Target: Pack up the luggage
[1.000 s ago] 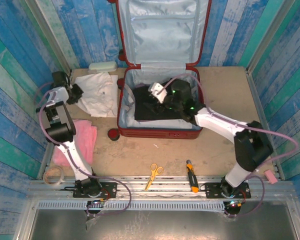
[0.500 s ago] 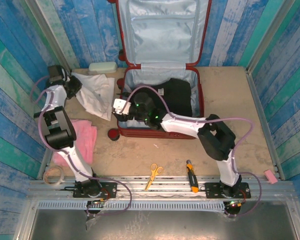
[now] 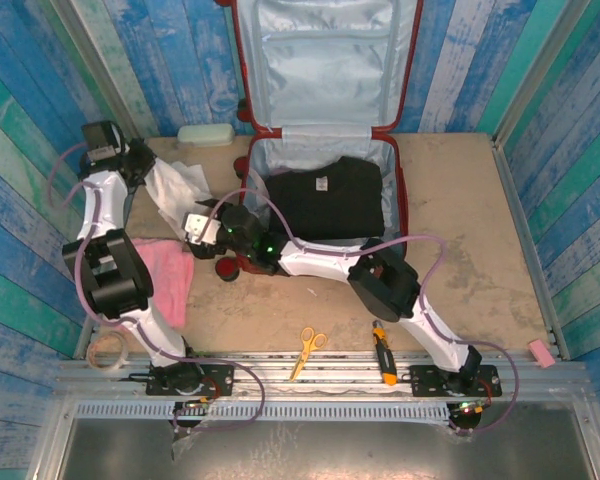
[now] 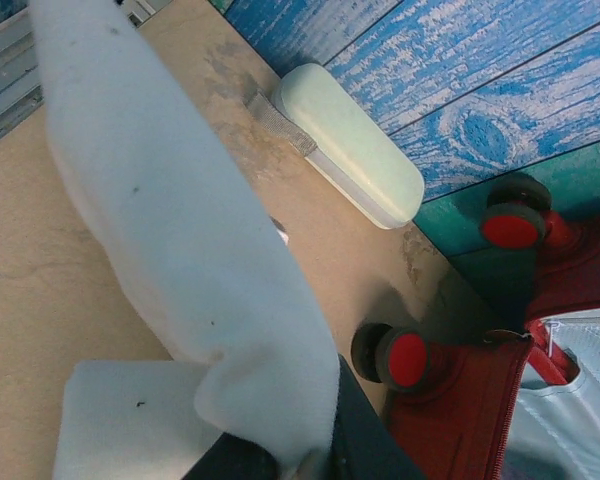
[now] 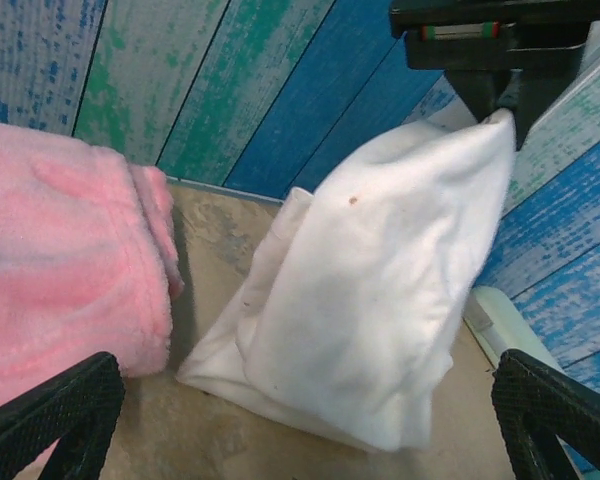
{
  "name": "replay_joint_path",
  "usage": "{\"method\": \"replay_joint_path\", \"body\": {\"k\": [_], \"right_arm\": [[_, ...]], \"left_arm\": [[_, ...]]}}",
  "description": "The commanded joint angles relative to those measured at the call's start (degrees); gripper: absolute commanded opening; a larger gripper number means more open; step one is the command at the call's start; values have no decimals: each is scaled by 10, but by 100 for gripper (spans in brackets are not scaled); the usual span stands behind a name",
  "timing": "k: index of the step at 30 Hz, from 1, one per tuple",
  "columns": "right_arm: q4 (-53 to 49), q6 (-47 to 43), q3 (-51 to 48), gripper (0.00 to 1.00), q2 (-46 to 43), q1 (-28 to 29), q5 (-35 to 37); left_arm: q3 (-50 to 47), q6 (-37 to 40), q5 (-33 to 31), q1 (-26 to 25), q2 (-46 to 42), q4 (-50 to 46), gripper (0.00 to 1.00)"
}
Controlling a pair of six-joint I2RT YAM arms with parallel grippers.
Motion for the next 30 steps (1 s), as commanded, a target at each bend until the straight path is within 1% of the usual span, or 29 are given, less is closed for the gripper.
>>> {"method": "replay_joint_path", "body": {"k": [1, 10, 16, 20, 22, 25, 30], "right_arm": [[-23, 37, 44, 99, 35, 8, 21], [-76, 92, 148, 99, 101, 20, 65], [-123, 124, 257, 99, 167, 20, 142], [-157, 154, 331, 98, 214, 19, 222], [-154, 170, 346, 98, 230, 20, 259], [-136, 189, 367, 96, 251, 18, 288], [-73, 179, 402, 89, 290, 18, 273]], "left_arm": [[-6, -17, 15, -8, -61, 25, 0], [-11, -32, 3, -26, -80, 29, 0], [-20, -37, -6, -30, -100, 32, 0], [-20, -36, -9, -31, -109, 26, 0], [-20, -36, -8, -31, -112, 24, 0], [-26, -39, -4, -30, -118, 27, 0], [-36, -41, 0, -33, -124, 31, 0]]}}
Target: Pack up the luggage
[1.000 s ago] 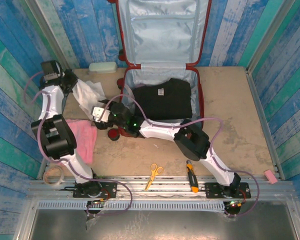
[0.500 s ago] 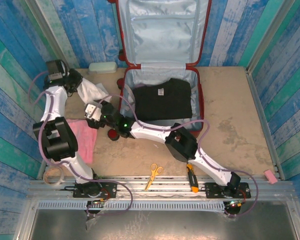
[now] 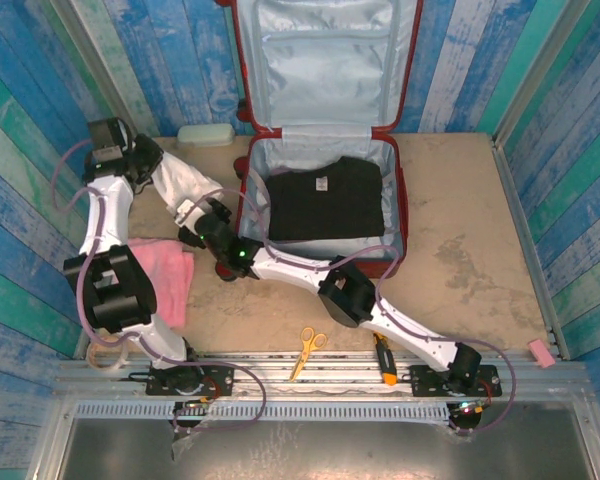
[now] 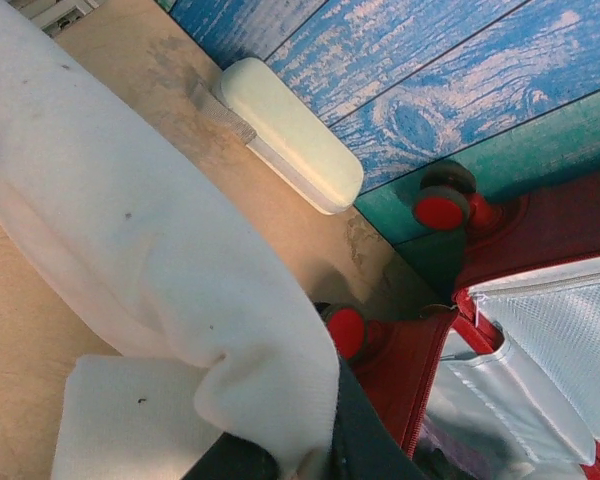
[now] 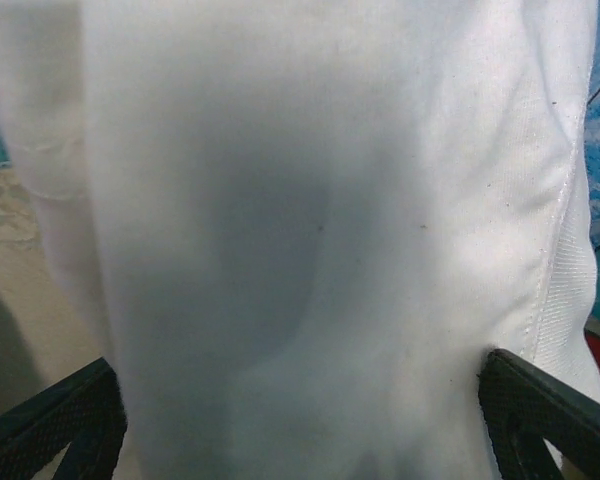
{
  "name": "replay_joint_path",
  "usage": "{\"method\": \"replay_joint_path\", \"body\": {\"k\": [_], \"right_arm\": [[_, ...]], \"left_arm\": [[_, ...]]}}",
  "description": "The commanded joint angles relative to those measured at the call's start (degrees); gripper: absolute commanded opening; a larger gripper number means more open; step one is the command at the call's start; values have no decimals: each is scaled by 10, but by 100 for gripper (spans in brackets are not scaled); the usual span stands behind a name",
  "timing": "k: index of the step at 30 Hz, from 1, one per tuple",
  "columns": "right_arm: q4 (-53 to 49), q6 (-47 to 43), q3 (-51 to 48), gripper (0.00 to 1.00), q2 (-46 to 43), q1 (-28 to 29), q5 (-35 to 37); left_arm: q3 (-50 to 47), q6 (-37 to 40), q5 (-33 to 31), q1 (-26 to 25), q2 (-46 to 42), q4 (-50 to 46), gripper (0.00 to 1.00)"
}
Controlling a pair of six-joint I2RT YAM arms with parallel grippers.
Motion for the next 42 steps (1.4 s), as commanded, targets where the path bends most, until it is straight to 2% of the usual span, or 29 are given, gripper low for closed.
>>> {"method": "replay_joint_path", "body": {"k": [1, 6, 11, 19, 23, 26, 29, 32, 35, 37, 40, 41, 42], "right_arm": [[60, 4, 25, 88, 26, 2, 7], [109, 11, -35, 92, -9, 6, -38], [110, 42, -42, 96, -20, 8, -68], [95, 74, 28, 98, 27, 13, -12], [115, 76, 44, 96, 43, 13, 36], [126, 75, 67, 92, 61, 13, 38], [127, 69, 73, 84, 70, 13, 55], [142, 45, 48, 70, 64, 12, 70], [171, -3, 7, 50, 42, 12, 80], [180, -60, -16, 30, 20, 12, 81], [209, -164, -84, 6, -38, 11, 74], [218, -194, -114, 1, -60, 8, 63], [227, -220, -150, 1, -89, 3, 45]], "left_arm": [[-6, -4, 7, -2, -59, 25, 0], [-11, 3, 0, -2, -66, 21, 0], [-21, -2, 2, -2, -68, 31, 0], [-41, -20, 5, -3, -86, 40, 0], [-68, -40, 1, -7, -116, 54, 0], [-84, -53, 4, -13, -132, 61, 0], [-87, -57, 7, -17, -138, 59, 0], [-83, -57, 5, -17, -149, 52, 0], [-77, -57, 3, -18, -160, 45, 0], [-68, -56, 8, -17, -170, 39, 0], [-63, -56, 24, -16, -185, 34, 0], [-64, -57, 33, -18, -189, 36, 0], [-68, -59, 42, -17, -194, 40, 0]]}}
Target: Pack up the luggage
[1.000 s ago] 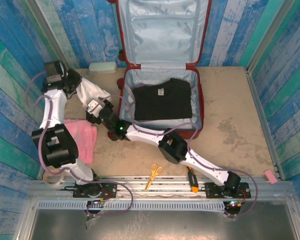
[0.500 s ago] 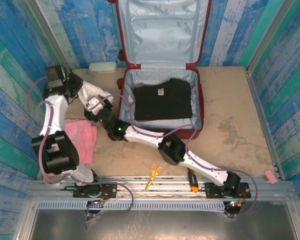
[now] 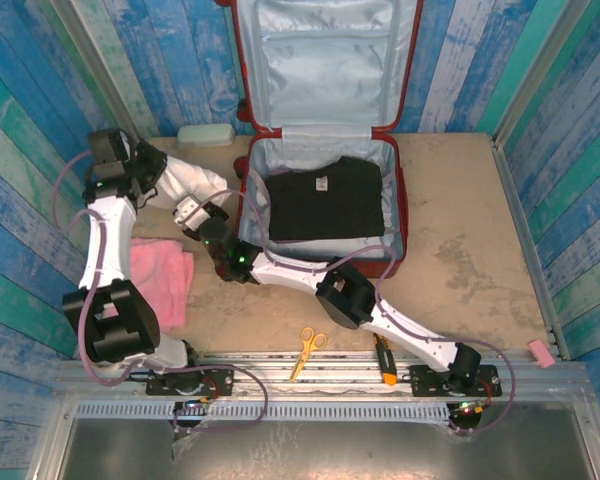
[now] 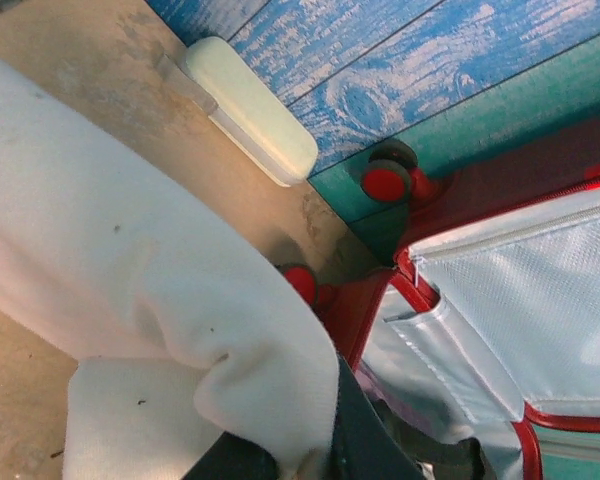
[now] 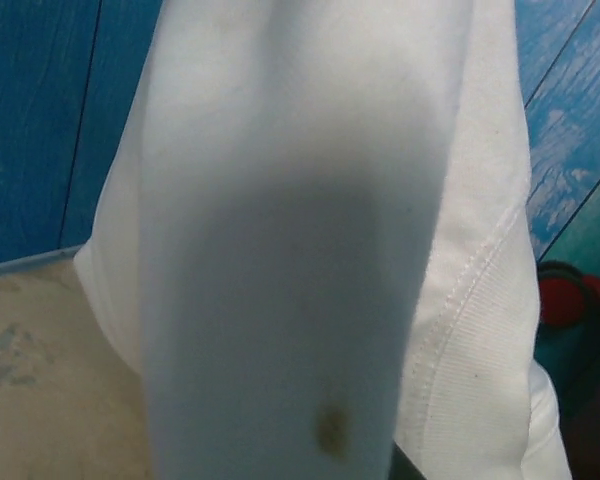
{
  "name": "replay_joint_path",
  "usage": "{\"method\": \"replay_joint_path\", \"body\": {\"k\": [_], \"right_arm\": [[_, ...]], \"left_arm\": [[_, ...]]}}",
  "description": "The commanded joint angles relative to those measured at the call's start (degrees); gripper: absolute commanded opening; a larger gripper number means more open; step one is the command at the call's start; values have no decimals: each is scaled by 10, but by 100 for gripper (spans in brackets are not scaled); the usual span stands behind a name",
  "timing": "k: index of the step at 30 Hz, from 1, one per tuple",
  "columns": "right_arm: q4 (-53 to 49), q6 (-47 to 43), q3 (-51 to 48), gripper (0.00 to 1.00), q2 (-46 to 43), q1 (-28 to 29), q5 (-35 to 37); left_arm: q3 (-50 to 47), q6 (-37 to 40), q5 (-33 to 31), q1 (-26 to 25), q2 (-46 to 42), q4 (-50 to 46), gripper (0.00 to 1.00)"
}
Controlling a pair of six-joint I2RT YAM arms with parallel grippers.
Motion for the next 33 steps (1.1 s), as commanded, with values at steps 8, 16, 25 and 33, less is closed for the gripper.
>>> {"method": "replay_joint_path", "body": {"k": [8, 16, 25, 33], "right_arm": [[-22, -158, -324, 0, -282, -96, -265], [-62, -292, -388, 1, -376, -181, -478], [-123, -435, -357, 0, -393, -232, -628], [-219, -509, -376, 1, -450, -293, -702]], "left_arm": [[-11, 33, 40, -1, -107, 20, 93], [-64, 27, 46, 0, -128, 33, 95], [-150, 18, 53, 0, -162, 38, 95], [-173, 23, 50, -41, -134, 47, 98]]}}
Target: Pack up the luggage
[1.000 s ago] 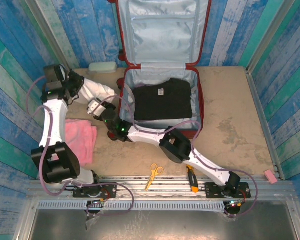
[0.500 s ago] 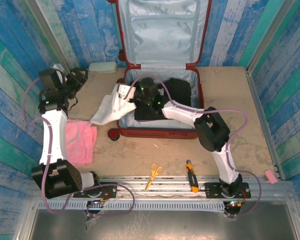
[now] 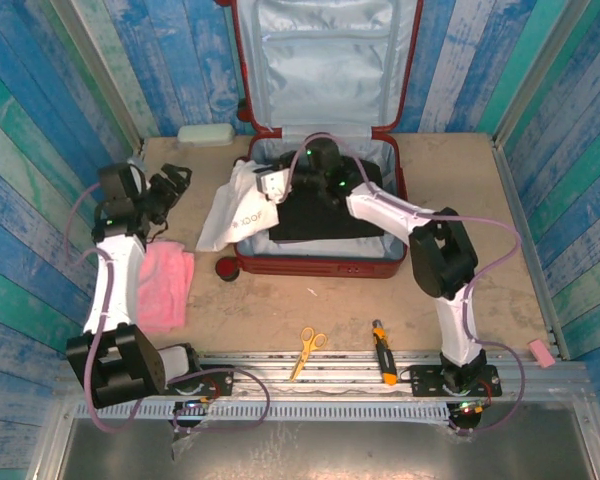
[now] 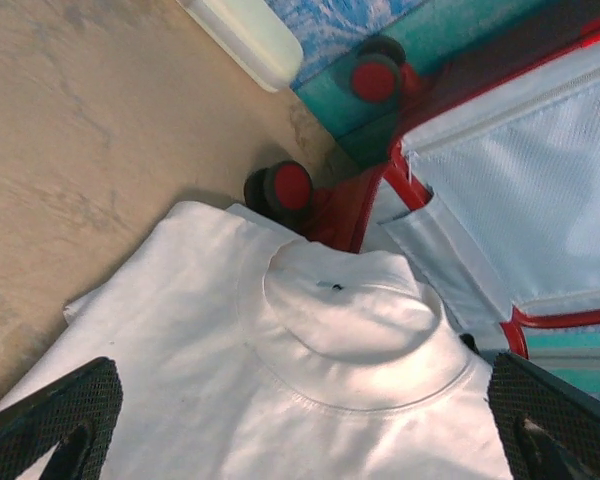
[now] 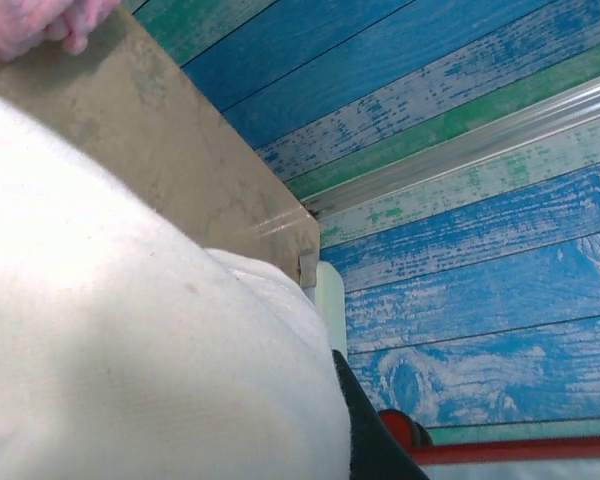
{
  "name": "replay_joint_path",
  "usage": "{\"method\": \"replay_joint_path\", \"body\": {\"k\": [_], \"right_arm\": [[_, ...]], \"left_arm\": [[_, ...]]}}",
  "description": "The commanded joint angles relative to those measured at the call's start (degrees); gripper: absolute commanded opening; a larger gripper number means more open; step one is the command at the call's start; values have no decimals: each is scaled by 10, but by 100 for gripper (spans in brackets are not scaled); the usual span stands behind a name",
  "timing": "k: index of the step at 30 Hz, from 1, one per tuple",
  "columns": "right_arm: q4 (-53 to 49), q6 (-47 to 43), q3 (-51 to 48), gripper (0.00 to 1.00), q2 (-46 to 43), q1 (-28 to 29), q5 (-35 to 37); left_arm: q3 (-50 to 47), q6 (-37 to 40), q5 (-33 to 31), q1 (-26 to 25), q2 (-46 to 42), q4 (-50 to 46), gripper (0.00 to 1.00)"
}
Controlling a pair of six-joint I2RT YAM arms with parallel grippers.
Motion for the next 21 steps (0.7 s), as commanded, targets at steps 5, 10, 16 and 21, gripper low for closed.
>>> {"method": "replay_joint_path", "body": {"k": [5, 10, 16, 21], "right_arm": [[-50, -70, -44, 0, -107, -68, -60], [-67, -72, -89, 0, -140, -98, -59], [-65, -56, -136, 1, -161, -136, -68], [-65, -54, -158, 0, -163, -162, -75]], "left_arm": [[40, 22, -44, -82, 55, 5, 99], [78, 29, -64, -139, 120, 3, 99], [130, 40, -88, -201, 193, -10, 97], [161, 37, -83, -244, 244, -9, 96]]}}
